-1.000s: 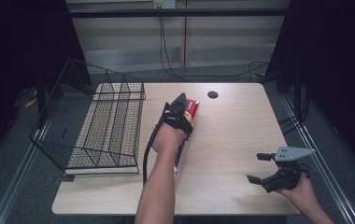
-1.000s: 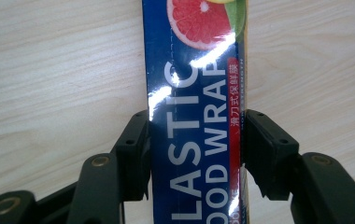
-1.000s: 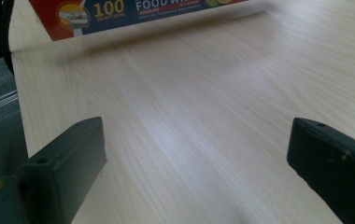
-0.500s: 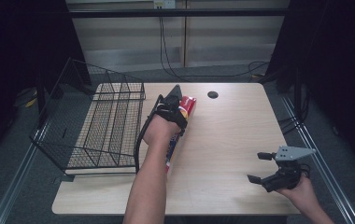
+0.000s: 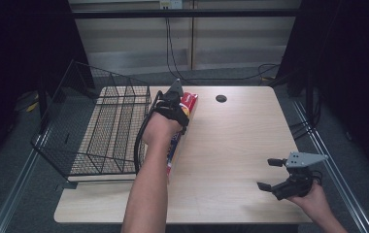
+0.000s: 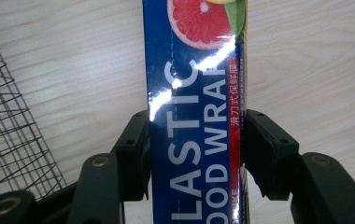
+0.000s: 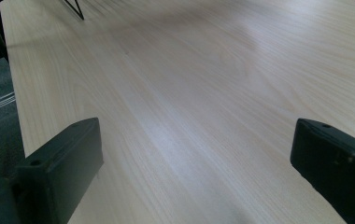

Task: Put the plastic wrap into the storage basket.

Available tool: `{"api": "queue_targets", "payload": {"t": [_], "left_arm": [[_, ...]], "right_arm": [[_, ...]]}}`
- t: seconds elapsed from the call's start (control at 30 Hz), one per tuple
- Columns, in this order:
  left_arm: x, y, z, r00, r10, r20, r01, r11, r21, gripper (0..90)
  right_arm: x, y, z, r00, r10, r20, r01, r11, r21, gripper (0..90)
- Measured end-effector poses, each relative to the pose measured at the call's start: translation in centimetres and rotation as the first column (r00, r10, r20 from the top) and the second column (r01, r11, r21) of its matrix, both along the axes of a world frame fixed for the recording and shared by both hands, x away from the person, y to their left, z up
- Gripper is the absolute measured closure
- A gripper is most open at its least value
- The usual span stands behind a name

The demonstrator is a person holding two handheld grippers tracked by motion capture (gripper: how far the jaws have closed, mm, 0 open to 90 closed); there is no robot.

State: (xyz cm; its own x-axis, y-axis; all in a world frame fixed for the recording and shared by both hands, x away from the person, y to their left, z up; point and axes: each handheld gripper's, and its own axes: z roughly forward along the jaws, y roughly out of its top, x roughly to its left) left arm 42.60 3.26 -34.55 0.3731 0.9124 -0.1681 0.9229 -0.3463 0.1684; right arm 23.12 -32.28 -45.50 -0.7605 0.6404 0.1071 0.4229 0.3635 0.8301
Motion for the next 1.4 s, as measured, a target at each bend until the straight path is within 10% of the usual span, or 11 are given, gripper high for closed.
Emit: {"api": "queue_targets", "payload": {"t": [1.4], "left_arm": [[0.4, 5.6, 7.3, 0.9915, 0.116, 0.059, -0.117, 0.9930, 0.016, 47.1]], "right_arm": [[-0.1, 0.2, 0.0, 1.0000, 0.002, 0.009, -0.001, 0.9999, -0.010, 2.2]]}}
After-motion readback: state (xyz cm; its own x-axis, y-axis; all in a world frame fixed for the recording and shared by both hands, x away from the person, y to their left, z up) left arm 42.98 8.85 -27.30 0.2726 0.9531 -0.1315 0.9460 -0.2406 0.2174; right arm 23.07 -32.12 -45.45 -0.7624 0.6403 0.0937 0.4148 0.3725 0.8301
